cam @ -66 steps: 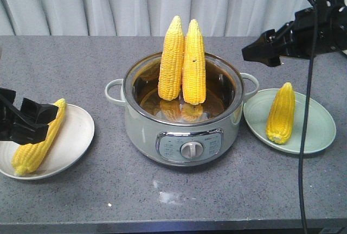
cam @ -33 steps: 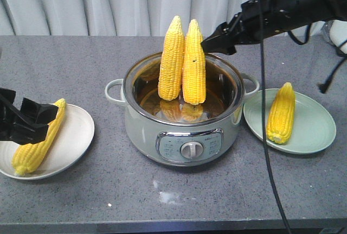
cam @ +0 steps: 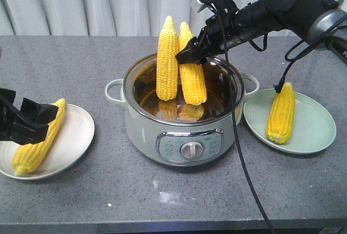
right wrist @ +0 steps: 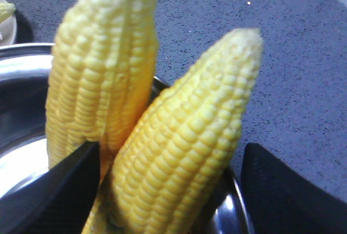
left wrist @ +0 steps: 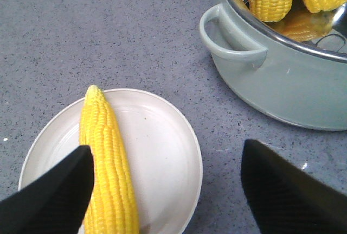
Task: Distribute corn equally
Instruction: 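Grasp the corn cob with the right gripper and lift it out, then reach the left gripper into the pot to the last cob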
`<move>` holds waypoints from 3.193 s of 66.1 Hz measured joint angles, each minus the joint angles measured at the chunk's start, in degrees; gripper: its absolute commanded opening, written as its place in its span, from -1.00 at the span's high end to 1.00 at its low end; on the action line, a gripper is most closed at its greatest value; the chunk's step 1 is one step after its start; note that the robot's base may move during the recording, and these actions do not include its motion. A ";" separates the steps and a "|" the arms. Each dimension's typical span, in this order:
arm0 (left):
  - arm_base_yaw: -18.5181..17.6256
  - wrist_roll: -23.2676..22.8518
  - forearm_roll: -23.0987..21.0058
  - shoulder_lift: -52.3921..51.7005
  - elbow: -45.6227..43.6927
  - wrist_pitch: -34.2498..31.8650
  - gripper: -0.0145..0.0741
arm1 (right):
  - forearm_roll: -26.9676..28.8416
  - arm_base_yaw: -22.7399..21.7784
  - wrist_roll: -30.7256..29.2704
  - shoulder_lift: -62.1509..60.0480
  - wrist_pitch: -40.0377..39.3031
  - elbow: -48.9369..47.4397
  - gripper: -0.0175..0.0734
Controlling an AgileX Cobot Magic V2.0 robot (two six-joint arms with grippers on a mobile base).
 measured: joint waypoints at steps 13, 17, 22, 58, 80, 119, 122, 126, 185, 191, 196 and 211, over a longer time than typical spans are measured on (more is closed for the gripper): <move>0.00 0.00 0.00 0.00 0.00 0.00 -0.55 | 0.22 0.00 -0.56 0.20 -0.14 -0.24 -0.02; 0.00 0.00 0.00 0.00 0.00 0.00 -0.55 | 0.22 0.00 -0.60 0.20 -0.06 -0.24 0.09; 0.00 0.00 0.00 0.00 0.00 0.00 -0.55 | 0.25 0.00 -0.60 0.20 0.01 -0.24 0.17; 0.00 0.00 0.00 0.00 0.00 0.00 -0.55 | -3.65 0.00 6.35 -7.44 0.48 -0.24 0.17; 0.00 0.00 0.00 0.00 0.00 0.00 -0.55 | -4.64 0.00 15.27 -14.57 4.24 -0.24 0.17; 0.00 0.00 0.00 0.00 0.00 0.00 -0.55 | -4.40 0.00 16.05 -41.81 -6.35 32.57 0.17; 0.00 0.00 0.00 0.00 0.00 0.00 -0.55 | -4.40 0.00 15.92 -44.72 -7.49 35.96 0.17; 0.00 0.00 0.00 0.00 0.00 0.00 -0.55 | -4.40 0.00 15.92 -48.75 -8.92 40.20 0.17; 0.00 0.00 0.00 0.00 0.00 -0.05 -0.55 | -3.79 -0.05 15.66 -79.35 -13.02 67.67 0.17; 0.00 0.00 -0.05 0.00 0.00 -0.45 -0.55 | -3.79 -0.05 15.66 -79.35 -13.02 67.67 0.17; 0.00 0.00 -0.91 0.00 0.00 -1.63 -0.55 | -3.74 -0.05 15.66 -79.35 -13.02 67.67 0.17; -0.13 13.78 -12.67 0.70 -1.42 -4.44 -0.55 | -3.74 -0.05 15.54 -79.35 -13.02 67.67 0.17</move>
